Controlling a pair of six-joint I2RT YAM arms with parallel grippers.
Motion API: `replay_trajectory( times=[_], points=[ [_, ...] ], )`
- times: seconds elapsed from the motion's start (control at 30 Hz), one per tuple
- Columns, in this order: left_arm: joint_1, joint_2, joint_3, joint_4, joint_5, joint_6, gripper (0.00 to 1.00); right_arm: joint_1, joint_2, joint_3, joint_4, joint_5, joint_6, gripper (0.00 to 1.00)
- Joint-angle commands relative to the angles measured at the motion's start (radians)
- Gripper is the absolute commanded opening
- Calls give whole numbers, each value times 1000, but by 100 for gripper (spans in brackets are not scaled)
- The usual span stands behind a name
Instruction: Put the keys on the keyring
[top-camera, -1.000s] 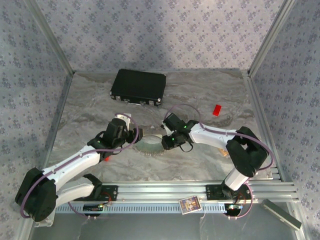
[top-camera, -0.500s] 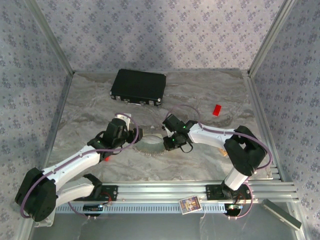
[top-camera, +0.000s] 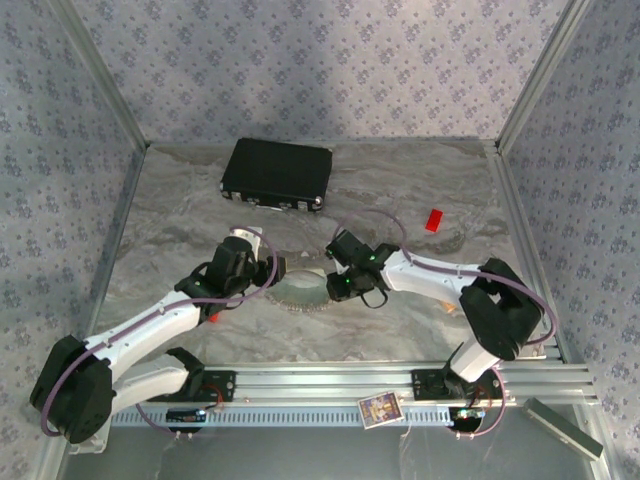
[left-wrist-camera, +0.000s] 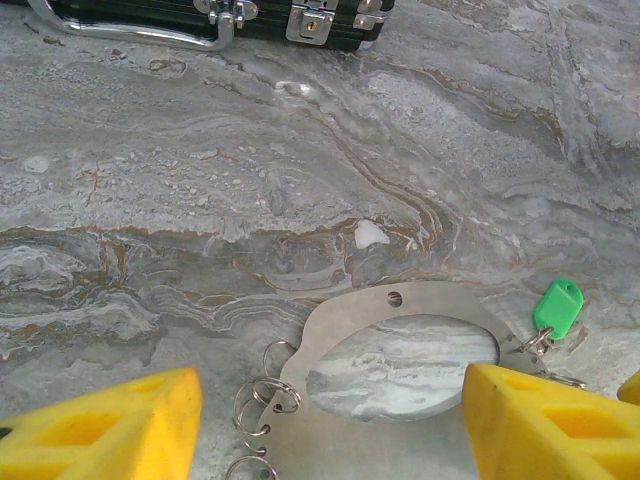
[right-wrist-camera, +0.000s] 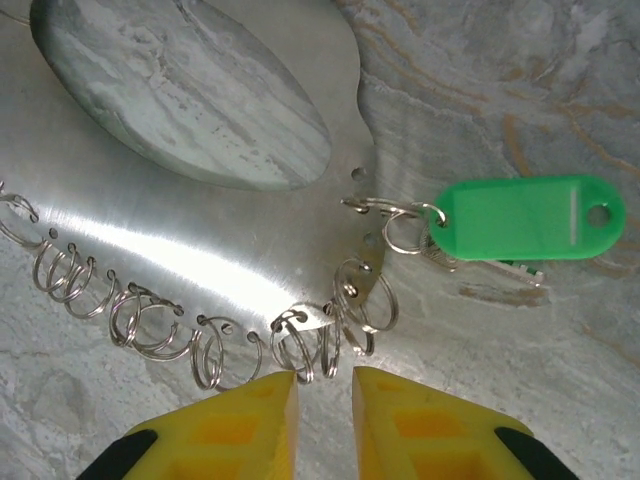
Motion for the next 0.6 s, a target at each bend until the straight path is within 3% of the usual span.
replay_trajectory(
  times=[0.0,0.57],
  points=[
    [3,-21,-14,35,7,-12,69,12,-8,-26,17,12,60,21],
    [4,-33,-13,24,5,-7,69,15,56,-21,37,43,98,20]
  ],
)
